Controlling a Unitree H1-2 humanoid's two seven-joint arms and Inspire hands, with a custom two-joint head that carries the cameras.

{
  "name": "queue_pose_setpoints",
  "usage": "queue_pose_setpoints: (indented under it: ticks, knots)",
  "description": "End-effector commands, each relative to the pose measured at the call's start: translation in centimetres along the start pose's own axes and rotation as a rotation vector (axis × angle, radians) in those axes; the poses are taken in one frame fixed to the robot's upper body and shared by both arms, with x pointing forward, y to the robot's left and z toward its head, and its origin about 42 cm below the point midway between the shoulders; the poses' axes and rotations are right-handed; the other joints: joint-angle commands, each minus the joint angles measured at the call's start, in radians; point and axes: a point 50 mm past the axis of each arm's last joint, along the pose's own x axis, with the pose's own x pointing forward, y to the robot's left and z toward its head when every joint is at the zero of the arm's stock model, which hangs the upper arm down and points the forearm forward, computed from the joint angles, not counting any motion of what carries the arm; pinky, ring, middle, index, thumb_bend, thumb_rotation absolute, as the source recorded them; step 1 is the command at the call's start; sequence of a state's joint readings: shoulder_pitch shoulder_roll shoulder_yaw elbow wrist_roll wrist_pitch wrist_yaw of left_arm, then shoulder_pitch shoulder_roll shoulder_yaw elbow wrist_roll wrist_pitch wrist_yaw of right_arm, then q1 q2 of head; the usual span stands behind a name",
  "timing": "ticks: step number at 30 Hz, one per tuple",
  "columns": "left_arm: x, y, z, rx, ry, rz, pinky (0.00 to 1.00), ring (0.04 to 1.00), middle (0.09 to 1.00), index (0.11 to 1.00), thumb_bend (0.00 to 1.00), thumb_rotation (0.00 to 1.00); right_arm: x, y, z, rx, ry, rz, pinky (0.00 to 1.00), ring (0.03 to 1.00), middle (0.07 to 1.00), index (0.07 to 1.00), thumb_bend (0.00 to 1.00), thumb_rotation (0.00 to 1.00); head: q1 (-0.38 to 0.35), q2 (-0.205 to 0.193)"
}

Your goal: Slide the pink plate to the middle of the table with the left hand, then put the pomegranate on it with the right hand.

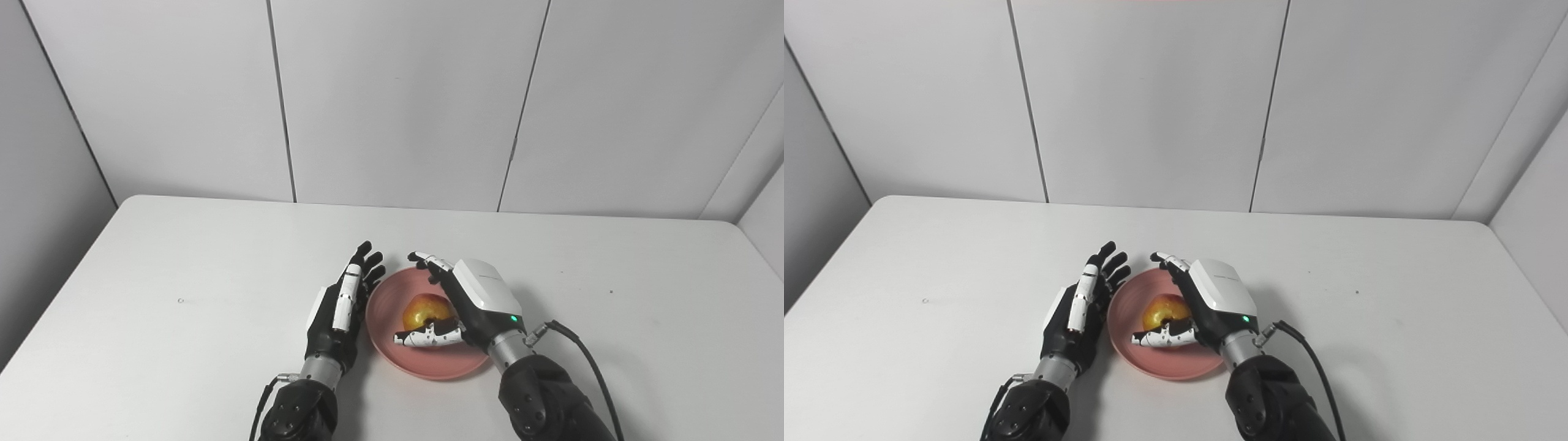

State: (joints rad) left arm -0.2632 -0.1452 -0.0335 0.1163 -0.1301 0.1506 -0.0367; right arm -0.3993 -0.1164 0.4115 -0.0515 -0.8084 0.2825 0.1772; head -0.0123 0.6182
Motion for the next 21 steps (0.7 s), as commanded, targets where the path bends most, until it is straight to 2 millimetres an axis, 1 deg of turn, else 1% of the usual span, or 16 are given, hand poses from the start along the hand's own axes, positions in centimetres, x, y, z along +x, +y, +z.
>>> queue_pose_setpoints:
  ticks: [1, 5, 8, 10, 15, 21]
  knots:
    - [0.2, -0.3, 0.5, -0.004, -0.001, -0.01, 0.95, 0.933, 0.936, 0.935, 0.44, 1.0, 0.3, -1.9, 0.9, -0.016, -0.03, -0.06, 0.66, 0.764, 0.841, 0.869, 0.97, 0.43, 0.001, -0.001]
    - [0.2, -0.2, 0.5, 0.0, -0.003, -0.011, 0.95, 0.935, 0.933, 0.934, 0.44, 1.0, 0.2, -2.3, 0.9, -0.02, -0.038, -0.059, 0.66, 0.77, 0.849, 0.88, 0.98, 0.45, -0.002, -0.001]
    - [0.2, -0.2, 0.5, -0.008, -0.004, -0.011, 0.94, 0.934, 0.932, 0.934, 0.43, 1.0, 0.0, -2.9, 0.9, -0.019, -0.038, -0.053, 0.69, 0.797, 0.866, 0.898, 1.0, 0.49, -0.002, -0.001]
    - [0.2, -0.2, 0.5, -0.013, -0.006, -0.012, 0.94, 0.929, 0.934, 0.936, 0.43, 1.0, -0.1, -3.3, 0.9, -0.008, -0.035, -0.047, 0.72, 0.823, 0.883, 0.916, 1.0, 0.53, -0.002, -0.001]
    - [0.2, -0.1, 0.5, -0.013, -0.004, -0.01, 0.93, 0.924, 0.935, 0.934, 0.43, 1.0, -0.3, -4.4, 0.7, 0.007, -0.032, -0.031, 0.79, 0.878, 0.919, 0.942, 1.0, 0.58, -0.011, -0.002]
    - [0.2, 0.1, 0.4, -0.014, -0.006, -0.011, 0.93, 0.92, 0.934, 0.932, 0.44, 1.0, -0.5, -5.1, 0.2, 0.004, -0.029, -0.023, 0.81, 0.898, 0.927, 0.96, 1.0, 0.6, -0.014, -0.002]
